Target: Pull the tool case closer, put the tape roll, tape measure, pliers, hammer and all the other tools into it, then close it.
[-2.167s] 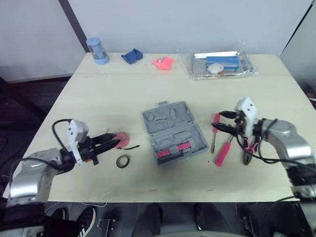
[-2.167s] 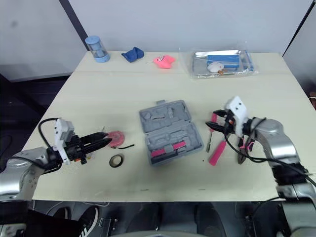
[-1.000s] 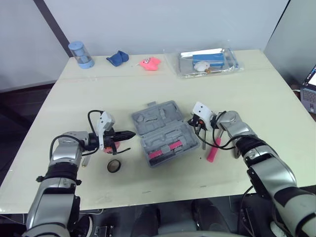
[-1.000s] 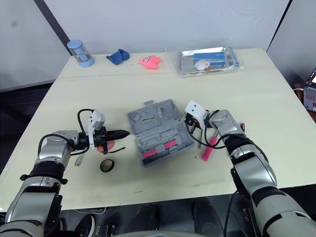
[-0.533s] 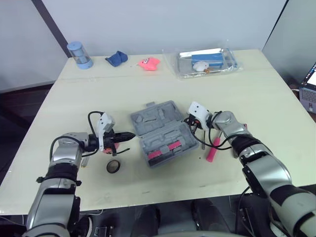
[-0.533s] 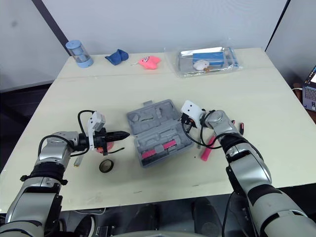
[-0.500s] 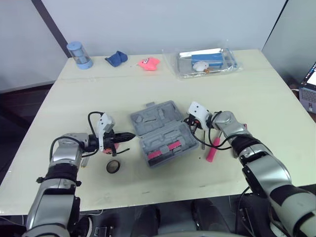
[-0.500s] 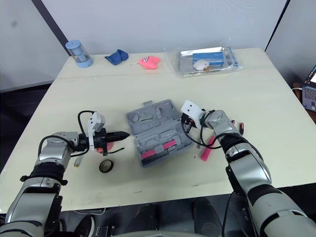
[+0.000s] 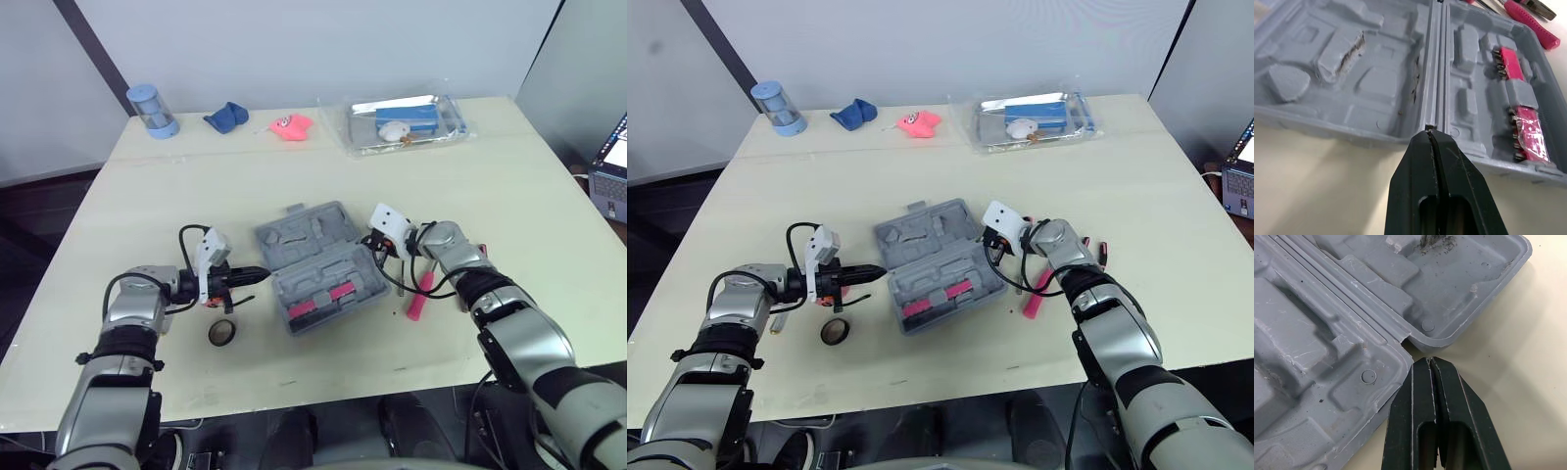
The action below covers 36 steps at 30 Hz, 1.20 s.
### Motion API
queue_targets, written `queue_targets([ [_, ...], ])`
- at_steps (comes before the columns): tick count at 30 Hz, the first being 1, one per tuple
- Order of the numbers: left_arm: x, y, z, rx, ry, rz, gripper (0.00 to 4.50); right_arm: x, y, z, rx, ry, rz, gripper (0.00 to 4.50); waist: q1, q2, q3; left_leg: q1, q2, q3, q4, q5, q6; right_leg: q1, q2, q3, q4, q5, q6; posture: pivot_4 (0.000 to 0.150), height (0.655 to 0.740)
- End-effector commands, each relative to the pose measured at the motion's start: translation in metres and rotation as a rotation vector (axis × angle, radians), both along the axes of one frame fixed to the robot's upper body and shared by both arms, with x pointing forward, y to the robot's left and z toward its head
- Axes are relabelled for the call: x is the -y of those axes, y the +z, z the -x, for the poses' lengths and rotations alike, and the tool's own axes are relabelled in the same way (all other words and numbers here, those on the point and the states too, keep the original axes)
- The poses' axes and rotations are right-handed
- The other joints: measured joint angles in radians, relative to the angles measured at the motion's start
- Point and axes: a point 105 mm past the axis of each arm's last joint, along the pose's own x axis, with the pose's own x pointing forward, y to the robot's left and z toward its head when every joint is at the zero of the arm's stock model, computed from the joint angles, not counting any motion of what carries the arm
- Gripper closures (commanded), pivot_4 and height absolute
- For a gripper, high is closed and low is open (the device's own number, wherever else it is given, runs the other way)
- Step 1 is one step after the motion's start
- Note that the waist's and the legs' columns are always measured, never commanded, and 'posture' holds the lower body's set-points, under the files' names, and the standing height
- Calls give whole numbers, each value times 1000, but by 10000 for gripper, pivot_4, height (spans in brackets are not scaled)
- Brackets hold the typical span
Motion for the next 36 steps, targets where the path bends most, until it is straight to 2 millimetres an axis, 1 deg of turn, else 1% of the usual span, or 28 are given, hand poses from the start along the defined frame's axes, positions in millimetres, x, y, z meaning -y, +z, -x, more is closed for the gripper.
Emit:
queue_targets([
  [1, -8, 9, 0, 33, 7, 8, 45000, -4, 10, -3, 21, 12, -14, 44358, 0, 0, 0, 0, 0, 0, 0, 0, 0, 0, 0, 0, 0, 0, 0, 1500, 7400],
  [6, -11, 8, 7, 20, -11, 4, 45000, -5, 9, -2, 19, 13, -16, 44358, -1, 0, 0, 0, 0, 0, 0, 0, 0, 0, 0, 0, 0, 0, 0, 1500, 7400],
  [10, -10, -1, 10, 6, -18, -19, 45000, -8, 9, -2, 18, 17, -18, 44358, -1, 0, 0, 1, 0, 0, 0, 0, 0, 0, 0, 0, 1, 0, 0, 1500, 7400],
  [18, -8, -7, 4, 3, 10, -27, 45000, -8, 9, -2, 20, 19, -16, 44358, 0, 0, 0, 1, 0, 0, 1, 0, 0, 0, 0, 0, 3, 0, 0, 1500, 7400],
  [25, -3, -10, 3, 0, -7, -27, 45000, -8, 9, -2, 20, 22, -18, 44358, -1, 0, 0, 2, -1, 0, 1, 0, 0, 0, 0, 0, 6, 0, 0, 1500, 7400],
  [36, 7, -12, 0, 2, -34, -12, 45000, -9, 3, 12, -54, 115, -6, 44358, -1, 0, 0, 2, -1, 0, 2, 0, 0, 0, 0, 0, 7, 0, 0, 1500, 7400],
])
